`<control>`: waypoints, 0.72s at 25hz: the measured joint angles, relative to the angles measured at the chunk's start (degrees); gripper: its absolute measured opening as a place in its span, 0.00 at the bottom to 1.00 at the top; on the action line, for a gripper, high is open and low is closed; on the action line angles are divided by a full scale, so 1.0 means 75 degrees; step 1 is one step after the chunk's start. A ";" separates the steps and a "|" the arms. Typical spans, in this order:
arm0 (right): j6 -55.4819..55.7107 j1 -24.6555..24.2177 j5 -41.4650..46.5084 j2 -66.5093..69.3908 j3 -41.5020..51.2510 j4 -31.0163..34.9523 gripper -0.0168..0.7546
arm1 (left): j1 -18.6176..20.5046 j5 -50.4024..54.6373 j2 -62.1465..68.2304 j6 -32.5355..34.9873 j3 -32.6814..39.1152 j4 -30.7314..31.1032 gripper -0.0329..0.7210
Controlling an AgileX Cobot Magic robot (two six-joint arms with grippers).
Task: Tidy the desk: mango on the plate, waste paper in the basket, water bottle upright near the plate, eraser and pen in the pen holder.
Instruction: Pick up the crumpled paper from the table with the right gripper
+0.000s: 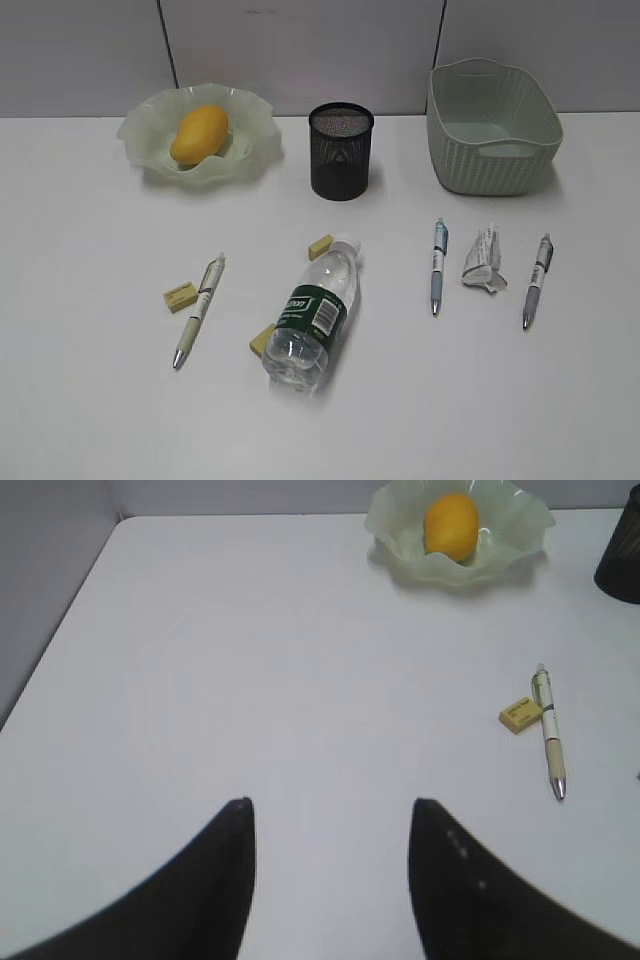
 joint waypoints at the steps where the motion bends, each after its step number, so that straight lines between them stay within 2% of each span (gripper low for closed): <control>1: 0.0018 0.0000 0.0000 0.0470 -0.0193 0.0017 0.59 | 0.0000 0.0000 0.0000 0.0000 0.0000 0.0000 0.55; 13: 0.0449 0.0010 0.0148 0.4522 -0.2870 -0.0417 0.60 | 0.0000 -0.0005 0.0000 0.0000 0.0000 0.0092 0.44; 16: 0.0706 0.0283 0.0166 0.5399 -0.3284 -0.0460 0.68 | 0.0000 -0.0005 0.0000 0.0000 0.0000 0.0000 0.42; 18: 0.0974 0.0557 0.0159 0.5908 -0.3519 -0.0466 0.76 | 0.0000 -0.0005 0.0000 0.0000 0.0000 0.0000 0.41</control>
